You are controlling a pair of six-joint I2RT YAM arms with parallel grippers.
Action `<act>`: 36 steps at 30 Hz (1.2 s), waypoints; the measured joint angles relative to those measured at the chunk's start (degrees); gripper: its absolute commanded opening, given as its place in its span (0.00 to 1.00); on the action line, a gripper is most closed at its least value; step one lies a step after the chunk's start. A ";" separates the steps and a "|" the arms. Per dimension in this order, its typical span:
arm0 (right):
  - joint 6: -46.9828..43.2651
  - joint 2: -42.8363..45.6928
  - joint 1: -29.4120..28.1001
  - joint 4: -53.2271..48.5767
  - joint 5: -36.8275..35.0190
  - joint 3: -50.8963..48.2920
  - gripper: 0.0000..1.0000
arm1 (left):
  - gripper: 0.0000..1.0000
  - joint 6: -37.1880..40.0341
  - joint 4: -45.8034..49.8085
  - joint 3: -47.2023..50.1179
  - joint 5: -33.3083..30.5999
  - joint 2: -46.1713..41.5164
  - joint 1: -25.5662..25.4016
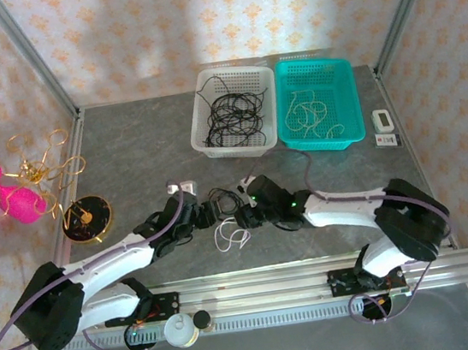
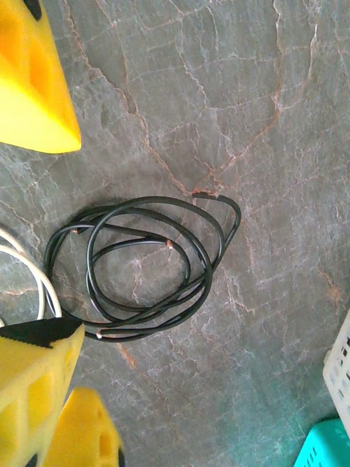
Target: Untangle the cables
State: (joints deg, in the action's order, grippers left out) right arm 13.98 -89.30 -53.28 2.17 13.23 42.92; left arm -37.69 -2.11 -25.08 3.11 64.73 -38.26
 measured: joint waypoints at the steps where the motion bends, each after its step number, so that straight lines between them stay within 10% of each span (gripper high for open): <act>1: 0.07 -1.29 -0.11 0.07 -0.31 0.74 0.42 | 0.63 0.00 0.04 0.22 -0.02 -0.46 0.00; 14: 2.08 -4.00 -0.33 -0.81 -2.14 1.90 0.28 | 0.62 0.02 0.17 1.22 -0.22 -2.14 0.00; 21: 2.19 -4.61 -0.33 -1.84 -2.97 2.05 0.00 | 0.62 0.09 0.20 1.22 -0.22 -2.14 0.00; 36: 0.09 17.20 -0.33 -16.41 -4.96 13.70 0.00 | 0.66 6.71 -7.72 1.11 2.86 -8.44 -3.72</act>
State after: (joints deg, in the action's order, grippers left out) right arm 14.06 -72.10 -53.60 -14.24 8.27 56.62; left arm -30.98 -9.82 -23.97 5.98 56.29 -41.98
